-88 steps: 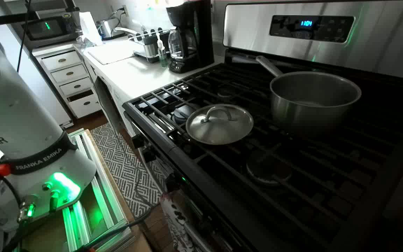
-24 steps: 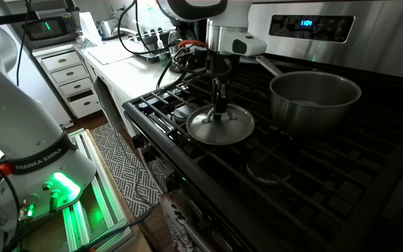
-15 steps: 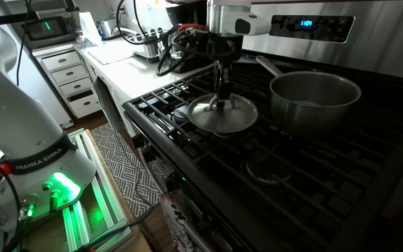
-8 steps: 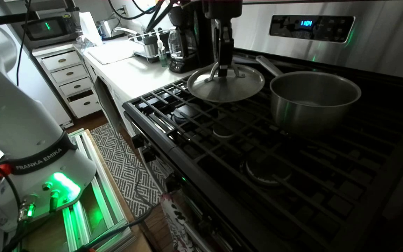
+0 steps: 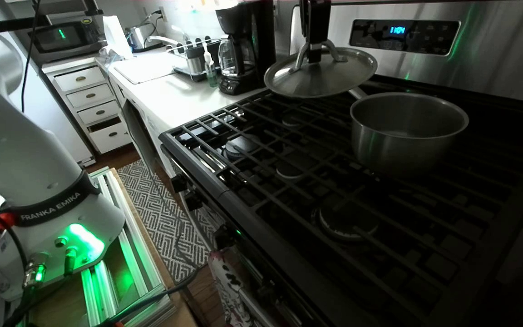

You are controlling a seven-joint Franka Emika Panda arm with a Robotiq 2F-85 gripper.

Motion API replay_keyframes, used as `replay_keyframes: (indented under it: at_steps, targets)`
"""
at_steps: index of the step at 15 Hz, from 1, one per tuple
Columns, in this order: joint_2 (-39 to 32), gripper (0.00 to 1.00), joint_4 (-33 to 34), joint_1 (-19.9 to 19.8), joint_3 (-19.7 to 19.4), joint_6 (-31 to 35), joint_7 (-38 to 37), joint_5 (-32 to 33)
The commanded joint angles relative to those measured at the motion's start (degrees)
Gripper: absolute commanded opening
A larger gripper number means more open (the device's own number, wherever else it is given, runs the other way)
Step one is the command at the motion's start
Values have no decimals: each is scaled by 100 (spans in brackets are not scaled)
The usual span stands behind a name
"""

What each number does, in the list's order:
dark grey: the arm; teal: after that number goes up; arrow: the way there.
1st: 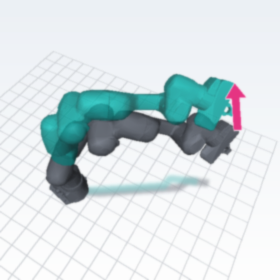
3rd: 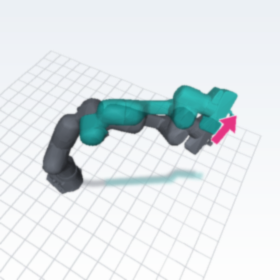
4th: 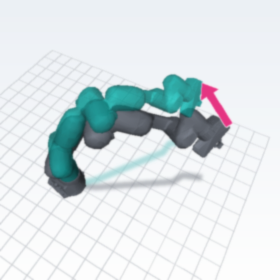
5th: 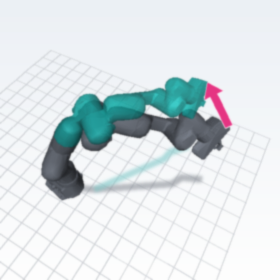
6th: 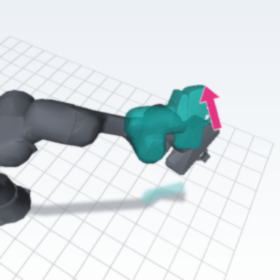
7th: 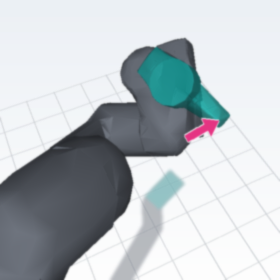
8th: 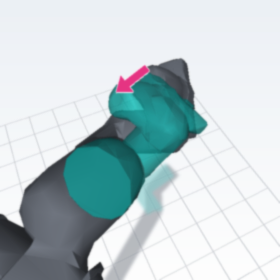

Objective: Put the silver lid on the pot and then move the pot to the bottom right stove plate

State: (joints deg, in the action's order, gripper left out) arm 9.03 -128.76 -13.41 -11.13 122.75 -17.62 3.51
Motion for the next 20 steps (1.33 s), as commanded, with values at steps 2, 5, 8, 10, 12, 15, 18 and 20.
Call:
replay_keyframes:
  at_steps: [2,5,8,10,12,15,18,20]
  targets:
    - [-148,9,241,-31,-45,-29,-161,-18]
    - [-309,9,392,-35,-65,-44,-240,-30]
    - [-515,2,585,-92,-123,-57,-348,-14]
    - [-650,2,741,-127,-186,-120,-324,-24]
    - [-798,2,892,-144,-251,-128,-274,-39]
    - [-1076,2,1211,-141,-313,-156,-262,-42]
    - [-1439,2,1578,-114,-331,-153,-312,-28]
    - [-1677,2,1795,-92,-330,-85,-323,-22]
